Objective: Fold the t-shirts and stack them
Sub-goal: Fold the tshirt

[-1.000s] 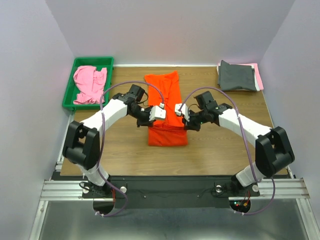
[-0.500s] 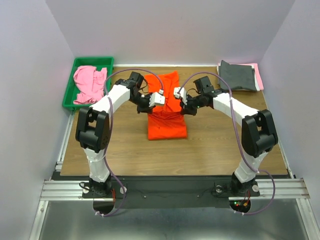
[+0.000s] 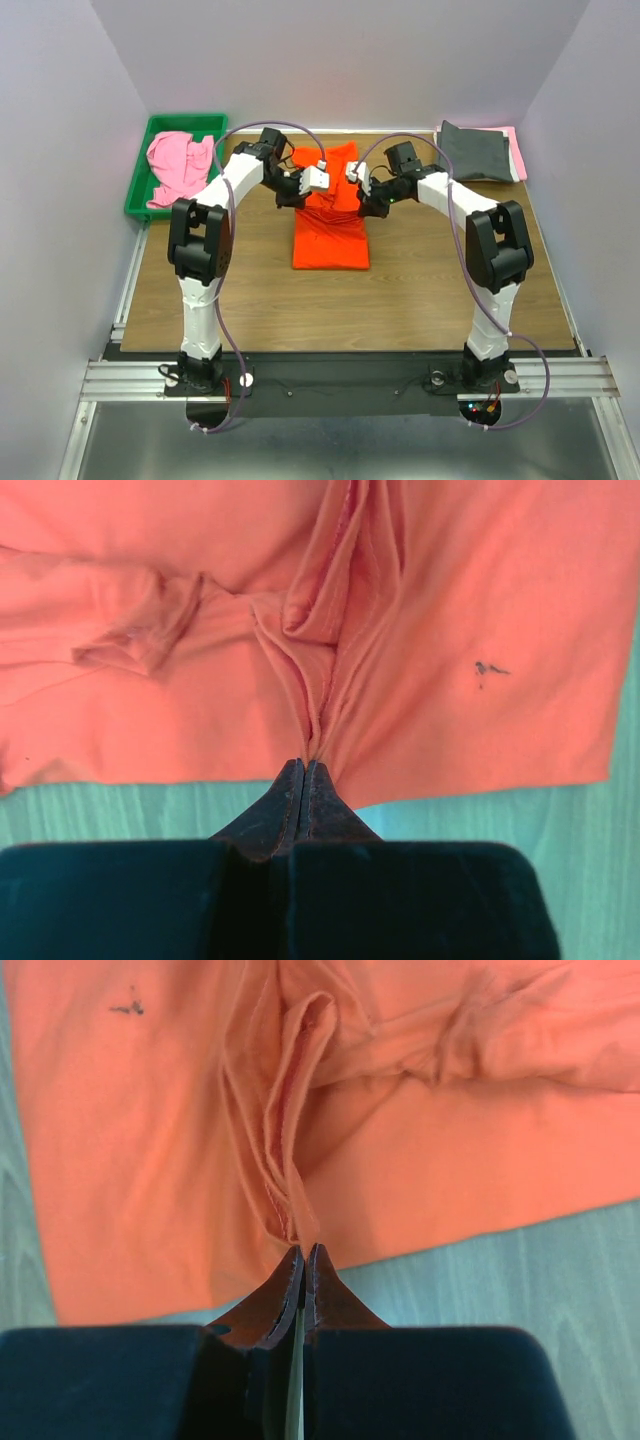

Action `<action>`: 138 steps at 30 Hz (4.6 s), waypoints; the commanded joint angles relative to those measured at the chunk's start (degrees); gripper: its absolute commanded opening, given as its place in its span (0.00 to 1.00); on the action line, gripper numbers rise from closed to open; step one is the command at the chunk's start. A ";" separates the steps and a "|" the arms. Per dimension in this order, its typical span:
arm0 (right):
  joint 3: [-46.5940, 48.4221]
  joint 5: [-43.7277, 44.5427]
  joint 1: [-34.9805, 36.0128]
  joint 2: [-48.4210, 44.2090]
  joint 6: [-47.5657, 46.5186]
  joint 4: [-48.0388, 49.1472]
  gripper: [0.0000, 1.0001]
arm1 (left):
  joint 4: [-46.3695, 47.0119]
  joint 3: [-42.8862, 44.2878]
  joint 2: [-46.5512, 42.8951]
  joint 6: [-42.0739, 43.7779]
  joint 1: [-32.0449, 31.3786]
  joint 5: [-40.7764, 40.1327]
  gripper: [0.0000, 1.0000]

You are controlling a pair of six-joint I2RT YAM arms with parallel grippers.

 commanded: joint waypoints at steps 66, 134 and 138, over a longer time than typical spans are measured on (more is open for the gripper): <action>-27.17 12.59 9.41 -14.00 -3.35 18.40 0.31 | 36.42 -47.97 -24.65 -7.51 -4.61 -5.55 0.55; -21.20 13.03 11.35 -17.34 3.68 13.39 0.01 | 18.85 -35.83 -24.91 -9.35 -2.68 -1.78 0.00; -21.20 12.59 11.35 -19.89 4.12 10.24 0.01 | 16.74 -36.72 -27.81 -9.44 -2.68 -0.20 0.00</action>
